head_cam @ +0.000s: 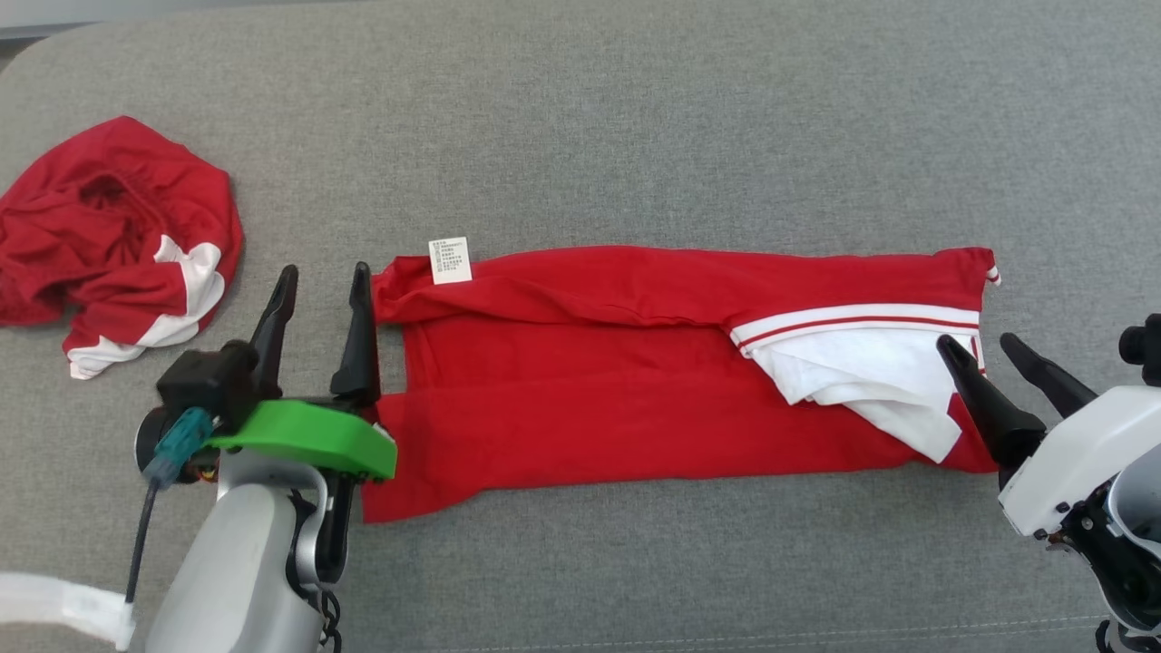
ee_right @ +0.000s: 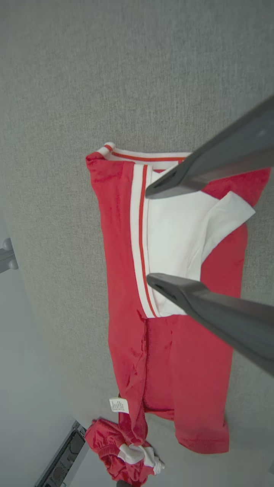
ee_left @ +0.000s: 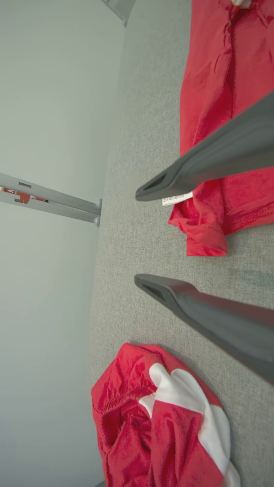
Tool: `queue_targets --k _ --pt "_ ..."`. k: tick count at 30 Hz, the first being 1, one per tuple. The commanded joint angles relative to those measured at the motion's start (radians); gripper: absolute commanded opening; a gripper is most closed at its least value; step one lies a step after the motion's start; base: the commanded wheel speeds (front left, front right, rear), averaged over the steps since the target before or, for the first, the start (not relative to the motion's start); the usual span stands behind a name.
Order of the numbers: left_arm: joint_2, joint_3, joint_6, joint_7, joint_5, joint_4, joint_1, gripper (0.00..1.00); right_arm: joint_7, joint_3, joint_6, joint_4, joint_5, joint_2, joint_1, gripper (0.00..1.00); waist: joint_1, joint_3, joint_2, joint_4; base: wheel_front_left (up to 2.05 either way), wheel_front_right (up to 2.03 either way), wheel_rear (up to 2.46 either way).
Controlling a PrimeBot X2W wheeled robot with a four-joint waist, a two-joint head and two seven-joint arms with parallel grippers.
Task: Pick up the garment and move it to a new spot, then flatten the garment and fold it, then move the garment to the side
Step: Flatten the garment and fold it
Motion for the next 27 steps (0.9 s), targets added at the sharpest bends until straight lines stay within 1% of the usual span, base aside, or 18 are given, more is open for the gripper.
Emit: queue_targets --k 1,2,5,7,9,12,16,23,27 --pt "-0.026 0.053 -0.020 0.000 0.002 -0.031 0.046 1.00 0.000 -0.018 0.001 0.018 -0.015 0.008 -0.004 1.00 0.0000 -0.025 0.0000 0.004 0.00 0.00 0.00" --pt "-0.049 0.090 -0.036 0.000 0.000 -0.053 0.070 1.00 0.006 -0.027 0.001 0.028 -0.019 0.015 -0.005 1.00 0.0000 -0.033 0.0000 0.006 0.00 0.00 0.00" --pt "-0.091 0.193 -0.087 0.000 0.044 -0.109 0.138 1.00 0.022 -0.071 0.001 0.071 -0.038 0.043 -0.021 1.00 0.0000 -0.060 0.0000 0.011 0.00 0.00 0.00" --pt "-0.114 0.241 -0.112 0.000 0.072 -0.141 0.177 1.00 0.030 -0.111 0.001 0.113 -0.036 0.071 -0.038 1.00 0.0000 -0.076 0.0000 0.013 0.00 0.00 0.00" --pt "-0.129 0.265 -0.131 0.000 0.105 -0.160 0.212 1.00 0.039 -0.146 0.001 0.161 -0.063 0.087 -0.058 1.00 0.0000 -0.090 0.0000 0.015 0.00 0.00 0.00" --pt "-0.135 0.275 -0.148 0.000 0.127 -0.172 0.246 1.00 0.048 -0.171 0.001 0.233 -0.095 0.105 -0.101 1.00 0.0000 -0.098 0.0000 0.018 0.00 0.00 0.00" --pt "-0.139 0.244 -0.157 0.000 0.131 -0.163 0.266 1.00 0.035 -0.186 0.001 0.342 -0.133 0.113 -0.153 1.00 0.0000 -0.099 0.0000 0.021 0.00 0.00 0.00" --pt "-0.139 0.230 -0.163 0.000 0.157 -0.169 0.233 1.00 0.044 -0.245 0.001 0.508 -0.187 0.121 -0.259 1.00 0.0000 -0.075 0.0000 0.031 0.00 0.00 0.00" --pt "-0.139 0.235 -0.163 0.000 0.170 -0.170 0.209 1.00 0.038 -0.237 0.001 0.594 -0.180 0.123 -0.310 1.00 0.0000 -0.057 0.0000 0.038 0.00 0.00 0.00"
